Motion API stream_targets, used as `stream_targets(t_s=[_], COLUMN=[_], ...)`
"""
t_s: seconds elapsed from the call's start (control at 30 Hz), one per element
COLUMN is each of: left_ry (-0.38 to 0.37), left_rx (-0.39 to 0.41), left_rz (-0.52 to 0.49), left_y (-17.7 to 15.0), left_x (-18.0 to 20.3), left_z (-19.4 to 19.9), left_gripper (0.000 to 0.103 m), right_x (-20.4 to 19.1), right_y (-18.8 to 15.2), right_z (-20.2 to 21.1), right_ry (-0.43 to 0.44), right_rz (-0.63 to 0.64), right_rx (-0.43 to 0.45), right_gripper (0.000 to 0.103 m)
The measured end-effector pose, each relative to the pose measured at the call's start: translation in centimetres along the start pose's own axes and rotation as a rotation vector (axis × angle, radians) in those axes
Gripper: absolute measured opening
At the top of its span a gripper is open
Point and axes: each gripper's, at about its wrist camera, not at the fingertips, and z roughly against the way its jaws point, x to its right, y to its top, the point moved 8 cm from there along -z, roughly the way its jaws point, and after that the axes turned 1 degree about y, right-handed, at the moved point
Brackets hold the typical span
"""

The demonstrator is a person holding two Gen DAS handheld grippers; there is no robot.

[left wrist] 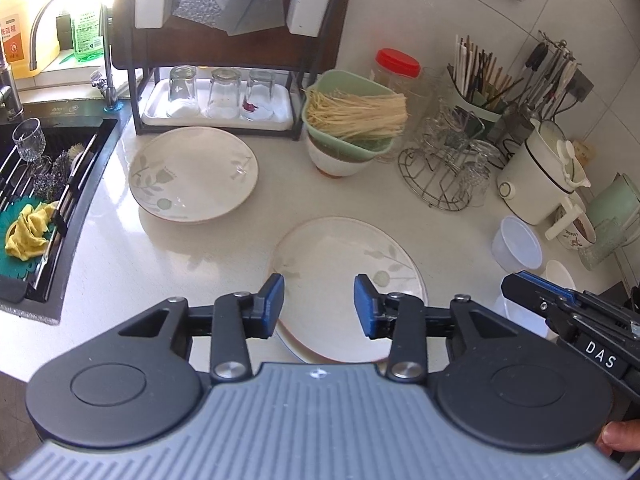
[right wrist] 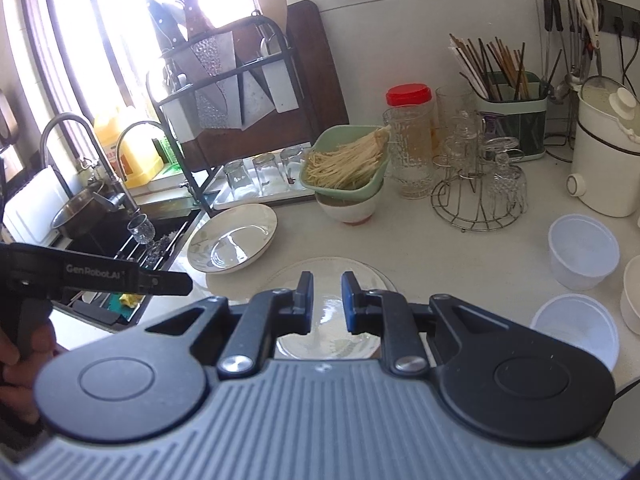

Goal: Organize plates and bowls

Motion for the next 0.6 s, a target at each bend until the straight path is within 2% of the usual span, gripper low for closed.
stream_targets(t_s=[0.6], left_ry=[-0.012], left_rx=[-0.034], left_rz=[-0.003], left_y=[4.5], left_x=[-4.9], left_z=[-4.0], left_gripper=[0.045], right_x=[-2.6], right_y=[1.9], right_z=[-5.9], right_ry=[0.001], right_rz=[-0.020], right_rx=[-0.042], right_gripper=[0.019])
